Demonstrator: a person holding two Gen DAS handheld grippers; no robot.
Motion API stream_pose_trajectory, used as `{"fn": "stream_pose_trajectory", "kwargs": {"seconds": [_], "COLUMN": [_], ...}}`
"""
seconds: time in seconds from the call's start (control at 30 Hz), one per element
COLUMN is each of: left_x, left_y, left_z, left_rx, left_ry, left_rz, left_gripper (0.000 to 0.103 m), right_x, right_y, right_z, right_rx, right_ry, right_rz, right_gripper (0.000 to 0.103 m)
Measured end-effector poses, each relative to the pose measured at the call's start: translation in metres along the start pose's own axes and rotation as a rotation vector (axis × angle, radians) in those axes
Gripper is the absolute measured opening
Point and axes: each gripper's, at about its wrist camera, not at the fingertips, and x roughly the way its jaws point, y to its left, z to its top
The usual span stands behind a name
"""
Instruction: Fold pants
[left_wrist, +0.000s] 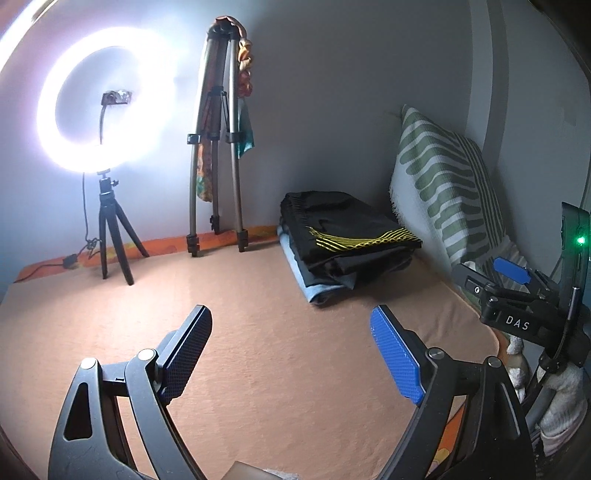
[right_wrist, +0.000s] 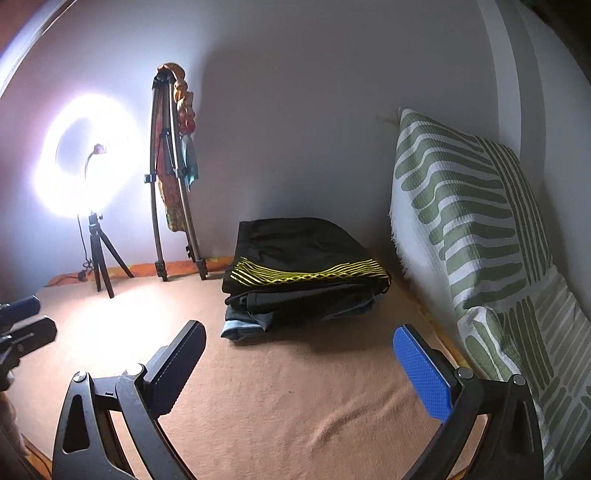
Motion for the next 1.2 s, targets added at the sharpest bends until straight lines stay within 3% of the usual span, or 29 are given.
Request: {"fn": "stream_pose_trajectory", "kwargs": {"seconds": [0.3,1.2], "left_x": [0.0,-0.005], "left_y": [0.005,-0.001], "left_z": [-0.002,-0.006], "left_rx": [-0.018,0.006], "left_ry": [0.02,0.021], "left_rz": [0.031,0.018], "left_gripper": [0.088,0.089], "right_x": [-0.004,-0.004], "right_y": [0.007,0.012], "right_z": [-0.002,-0.004], "right_rx": [-0.021,-0.025], "right_ry": [-0.014,-0.012], "right_rz": [-0.009,-0.005], "right_gripper": [0.103,0.103]}}
